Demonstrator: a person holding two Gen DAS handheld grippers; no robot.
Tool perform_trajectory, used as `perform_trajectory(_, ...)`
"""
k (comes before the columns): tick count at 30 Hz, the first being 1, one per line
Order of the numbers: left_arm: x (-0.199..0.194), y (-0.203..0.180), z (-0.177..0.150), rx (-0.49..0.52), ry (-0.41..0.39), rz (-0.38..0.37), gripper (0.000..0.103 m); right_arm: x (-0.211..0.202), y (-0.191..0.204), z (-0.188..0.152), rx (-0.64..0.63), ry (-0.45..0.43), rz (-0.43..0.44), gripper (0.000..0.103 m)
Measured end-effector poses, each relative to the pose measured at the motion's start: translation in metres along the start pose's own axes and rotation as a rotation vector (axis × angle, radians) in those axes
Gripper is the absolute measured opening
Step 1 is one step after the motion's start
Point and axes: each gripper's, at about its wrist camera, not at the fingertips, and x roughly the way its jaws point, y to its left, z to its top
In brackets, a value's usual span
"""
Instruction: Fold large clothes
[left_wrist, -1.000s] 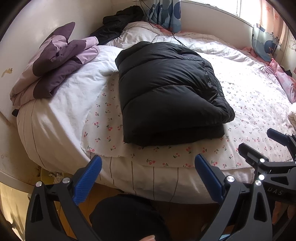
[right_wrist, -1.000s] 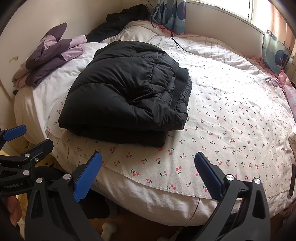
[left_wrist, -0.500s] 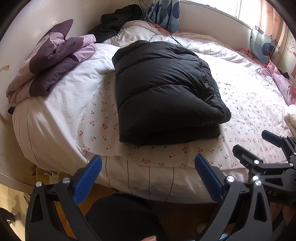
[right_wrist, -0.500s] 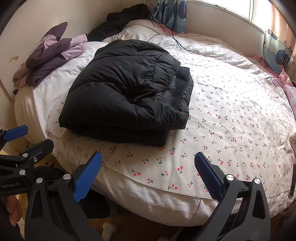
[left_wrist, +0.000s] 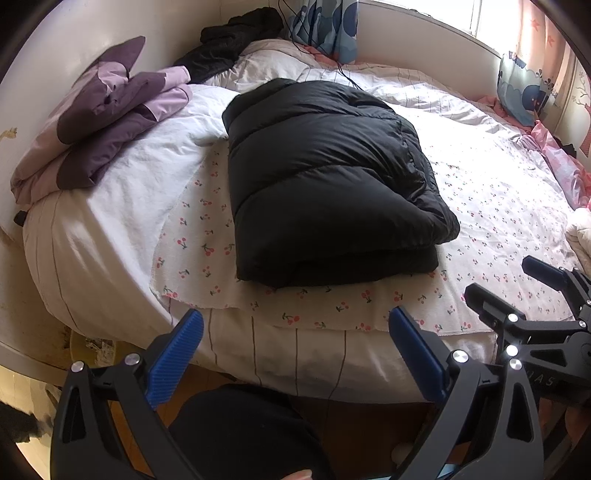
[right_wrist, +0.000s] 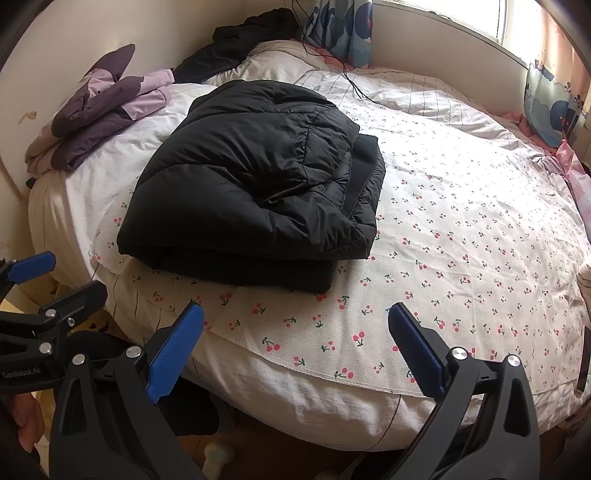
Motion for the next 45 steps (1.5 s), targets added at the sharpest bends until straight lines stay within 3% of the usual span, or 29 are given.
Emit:
perform_trajectory(19,0.008,0.009,-0.004,-0.037,0.028,-0.048,0.096,0.018,0.006,-0.003,-0.008,0.034,0.031,0.097)
perform_trajectory(45,-0.012,0.010,-0.015,-0.050,0.014,-0.016,0.096,0.013,0.023,0.003,-0.041,0.017,0.105,0.097)
